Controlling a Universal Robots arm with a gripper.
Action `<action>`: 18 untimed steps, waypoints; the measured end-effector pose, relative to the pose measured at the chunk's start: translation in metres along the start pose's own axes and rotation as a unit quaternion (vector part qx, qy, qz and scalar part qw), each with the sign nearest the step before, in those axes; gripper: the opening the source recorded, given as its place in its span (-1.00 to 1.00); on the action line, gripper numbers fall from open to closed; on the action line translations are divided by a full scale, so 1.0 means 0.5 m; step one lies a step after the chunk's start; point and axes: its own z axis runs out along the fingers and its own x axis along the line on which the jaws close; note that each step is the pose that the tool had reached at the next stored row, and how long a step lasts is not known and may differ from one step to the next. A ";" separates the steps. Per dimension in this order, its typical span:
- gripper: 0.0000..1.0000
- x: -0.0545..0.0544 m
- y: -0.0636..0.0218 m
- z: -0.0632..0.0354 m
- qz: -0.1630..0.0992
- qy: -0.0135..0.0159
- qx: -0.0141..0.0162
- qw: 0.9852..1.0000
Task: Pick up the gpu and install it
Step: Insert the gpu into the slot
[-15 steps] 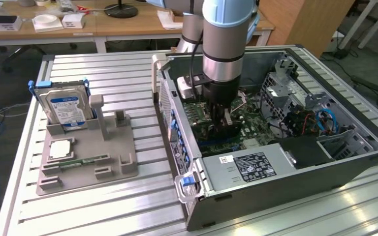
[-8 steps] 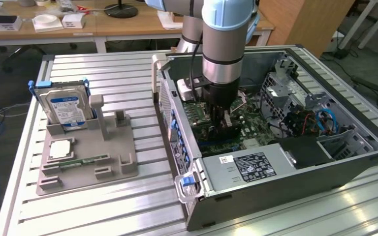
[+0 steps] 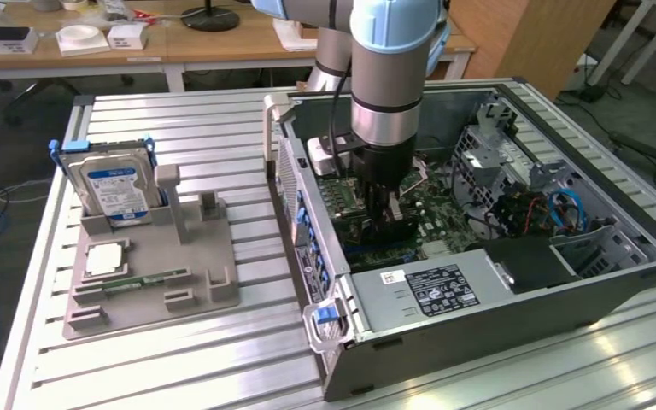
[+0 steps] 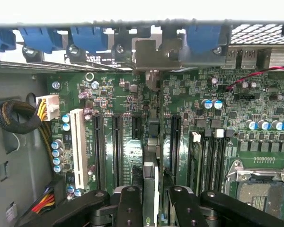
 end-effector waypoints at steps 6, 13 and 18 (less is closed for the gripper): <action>-0.48 0.000 0.001 0.005 0.000 0.000 0.000 1.000; -0.48 0.000 0.001 0.005 0.000 0.000 0.000 1.000; -0.47 0.000 0.001 0.003 0.000 -0.003 0.000 1.000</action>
